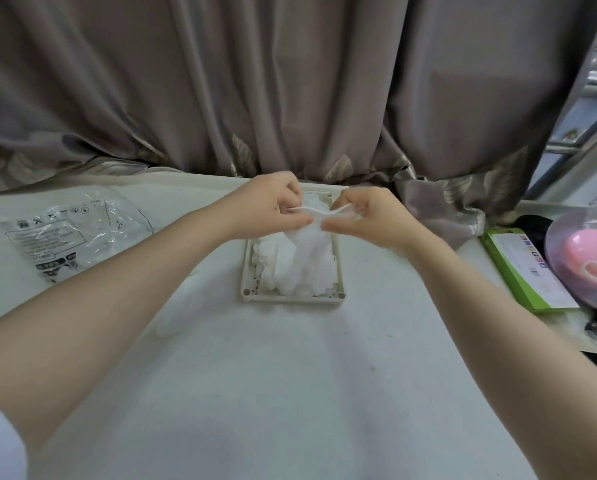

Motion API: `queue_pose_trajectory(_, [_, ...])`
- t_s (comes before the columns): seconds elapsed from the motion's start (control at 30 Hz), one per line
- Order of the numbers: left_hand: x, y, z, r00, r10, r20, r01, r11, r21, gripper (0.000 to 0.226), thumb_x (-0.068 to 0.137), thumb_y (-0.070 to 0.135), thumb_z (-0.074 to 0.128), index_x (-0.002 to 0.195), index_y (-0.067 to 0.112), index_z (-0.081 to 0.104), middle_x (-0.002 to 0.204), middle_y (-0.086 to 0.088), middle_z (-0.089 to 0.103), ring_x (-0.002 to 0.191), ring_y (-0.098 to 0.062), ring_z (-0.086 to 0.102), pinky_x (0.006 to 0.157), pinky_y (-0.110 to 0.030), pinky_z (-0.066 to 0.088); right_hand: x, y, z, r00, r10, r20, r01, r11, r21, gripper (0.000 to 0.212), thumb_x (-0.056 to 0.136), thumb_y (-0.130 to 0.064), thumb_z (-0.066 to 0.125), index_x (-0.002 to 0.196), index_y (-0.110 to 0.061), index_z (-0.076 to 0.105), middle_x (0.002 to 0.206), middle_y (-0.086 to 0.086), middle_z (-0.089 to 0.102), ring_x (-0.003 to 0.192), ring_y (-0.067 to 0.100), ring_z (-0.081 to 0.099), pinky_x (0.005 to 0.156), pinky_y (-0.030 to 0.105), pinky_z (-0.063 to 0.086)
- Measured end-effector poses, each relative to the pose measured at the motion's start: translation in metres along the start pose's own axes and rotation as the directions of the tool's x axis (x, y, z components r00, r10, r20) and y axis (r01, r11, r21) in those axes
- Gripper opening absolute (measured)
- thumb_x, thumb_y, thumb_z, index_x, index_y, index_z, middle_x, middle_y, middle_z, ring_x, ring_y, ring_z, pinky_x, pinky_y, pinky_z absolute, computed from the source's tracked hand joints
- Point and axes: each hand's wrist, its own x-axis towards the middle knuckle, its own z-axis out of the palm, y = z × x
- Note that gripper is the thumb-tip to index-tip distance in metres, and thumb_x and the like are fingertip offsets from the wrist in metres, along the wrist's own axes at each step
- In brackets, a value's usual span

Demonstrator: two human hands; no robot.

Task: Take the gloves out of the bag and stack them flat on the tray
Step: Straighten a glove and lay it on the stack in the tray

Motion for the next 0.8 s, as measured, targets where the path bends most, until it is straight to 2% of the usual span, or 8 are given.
queue_pose_trajectory(0.07, [0.001,0.002,0.0,0.998,-0.063,-0.03,0.064,0.997,0.043,0.032,0.085,0.028,0.068,0.065,0.003,0.065,0.103,0.002,0.054,0.074,0.004,0.051,0.068,-0.009,0.035,0.002,0.0,0.009,0.997,0.027,-0.075,-0.03,0.999,-0.032,0.036,0.075,-0.018,0.077,0.063,-0.018,0.043,0.06,-0.007,0.049,0.056,0.0,0.044,0.057,0.024,0.036])
queue_pose_trajectory(0.17, [0.002,0.0,0.004,0.973,-0.227,-0.041,0.216,0.96,-0.177,0.027,0.083,0.023,0.069,0.076,-0.002,0.061,0.088,-0.008,0.061,0.08,-0.015,0.06,0.078,-0.036,0.052,0.003,0.002,0.021,0.984,0.167,-0.067,-0.127,0.908,0.4,0.033,0.079,0.004,0.065,0.075,-0.019,0.041,0.074,0.001,0.061,0.069,0.014,0.064,0.07,0.033,0.05])
queue_pose_trajectory(0.23, [0.003,0.0,0.006,0.942,-0.328,-0.075,0.262,0.855,-0.447,0.021,0.083,0.011,0.068,0.073,0.0,0.054,0.081,-0.014,0.057,0.077,-0.02,0.058,0.08,-0.042,0.054,0.004,0.003,0.028,0.967,0.256,0.006,-0.204,0.754,0.625,0.032,0.081,0.008,0.061,0.09,-0.019,0.045,0.081,0.003,0.063,0.078,0.016,0.065,0.078,0.031,0.048])
queue_pose_trajectory(0.37, [0.01,-0.003,0.002,0.857,-0.506,-0.101,0.264,0.597,-0.757,0.014,0.08,0.001,0.057,0.073,0.013,0.054,0.079,-0.011,0.049,0.079,-0.022,0.048,0.075,-0.038,0.04,0.01,0.001,0.044,0.938,0.34,0.063,-0.253,0.551,0.795,0.036,0.088,-0.007,0.062,0.119,-0.019,0.045,0.092,0.0,0.057,0.093,0.013,0.06,0.08,0.028,0.047])
queue_pose_trajectory(0.43, [0.013,-0.005,-0.001,0.836,-0.548,-0.041,0.277,0.485,-0.829,0.012,0.074,0.002,0.052,0.082,0.009,0.057,0.087,-0.015,0.049,0.081,-0.026,0.047,0.073,-0.037,0.034,0.012,-0.002,0.05,0.937,0.322,0.133,-0.291,0.514,0.807,0.028,0.09,-0.022,0.063,0.115,-0.012,0.055,0.096,0.0,0.063,0.092,0.013,0.063,0.079,0.029,0.05])
queue_pose_trajectory(0.53, [0.018,-0.011,0.002,0.804,-0.592,-0.043,0.282,0.444,-0.85,0.016,0.08,-0.004,0.046,0.08,0.011,0.052,0.086,-0.014,0.049,0.081,-0.027,0.047,0.068,-0.031,0.033,0.013,-0.008,0.058,0.929,0.279,0.243,-0.361,0.544,0.757,0.024,0.092,-0.033,0.059,0.098,-0.012,0.069,0.095,0.002,0.072,0.087,0.014,0.069,0.083,0.034,0.054])
queue_pose_trajectory(0.67, [0.02,-0.02,0.005,0.762,-0.642,-0.086,0.259,0.424,-0.868,0.034,0.091,-0.012,0.036,0.097,0.02,0.046,0.086,0.001,0.05,0.07,-0.009,0.052,0.055,-0.018,0.042,0.019,-0.008,0.069,0.933,0.281,0.225,-0.359,0.671,0.649,0.022,0.091,-0.022,0.062,0.106,-0.007,0.067,0.1,0.008,0.071,0.089,0.022,0.068,0.077,0.032,0.056])
queue_pose_trajectory(0.8, [0.016,-0.036,0.009,0.798,-0.593,0.107,0.225,0.129,-0.966,0.023,0.096,0.01,0.047,0.111,0.021,0.035,0.088,-0.003,0.054,0.065,-0.011,0.062,0.057,-0.024,0.054,0.025,0.004,0.076,0.909,0.354,0.222,-0.4,0.582,0.708,0.028,0.098,-0.017,0.05,0.108,0.007,0.06,0.096,0.016,0.062,0.086,0.027,0.058,0.072,0.034,0.049])
